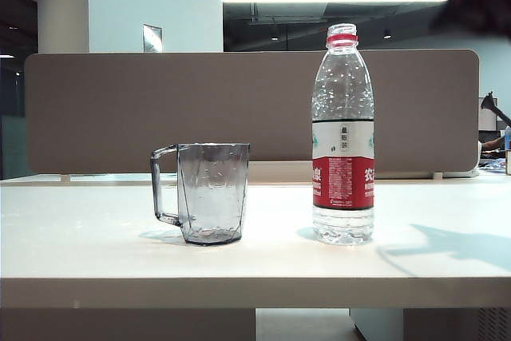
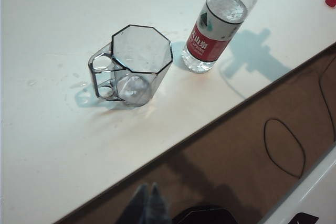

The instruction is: Pick up the mineral water bottle on the table and pour water into the mug until it's full.

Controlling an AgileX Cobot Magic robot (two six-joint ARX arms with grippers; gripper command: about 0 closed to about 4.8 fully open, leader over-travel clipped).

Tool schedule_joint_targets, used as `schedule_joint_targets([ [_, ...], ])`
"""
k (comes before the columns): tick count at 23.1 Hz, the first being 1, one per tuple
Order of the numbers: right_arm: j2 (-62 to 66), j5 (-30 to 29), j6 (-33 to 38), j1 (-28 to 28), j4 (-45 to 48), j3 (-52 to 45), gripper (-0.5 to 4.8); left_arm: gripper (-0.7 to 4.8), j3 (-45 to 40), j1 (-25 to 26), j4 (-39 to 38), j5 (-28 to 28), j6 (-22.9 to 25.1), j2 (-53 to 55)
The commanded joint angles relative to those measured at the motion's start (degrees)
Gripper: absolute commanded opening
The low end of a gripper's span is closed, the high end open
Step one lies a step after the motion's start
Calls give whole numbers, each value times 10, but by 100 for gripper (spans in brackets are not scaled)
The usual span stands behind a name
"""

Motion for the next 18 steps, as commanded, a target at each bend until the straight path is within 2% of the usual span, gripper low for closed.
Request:
schedule_joint_targets([
  [1,-3,90,8,52,140,-88,14,-5,1,0,5,3,2,-1],
  [3,-3,107,13,81,184,-138,20,-5,1,0,5,5,2,0],
  [6,-3,110,34,132,213,-191,67,-5,1,0,4,6,2,0],
  [9,-2,171,33,189,238,-220,78,-5,1,0,5,5,2,-3],
  [11,-2,205,33,217,240,-223,125,-5,1,0,4,7,2,-3],
  [14,11,203,33,236,240,-220,238,-5,1,0,5,5,2,-3],
  [15,23,194,34,236,240,-220,315,-5,1,0,5,7,2,-3],
  [17,50,187,36,236,247,-220,432,-5,1,0,5,6,2,-3],
  [18,59,182,36,236,251,-220,433,-5,1,0,5,6,2,-3],
])
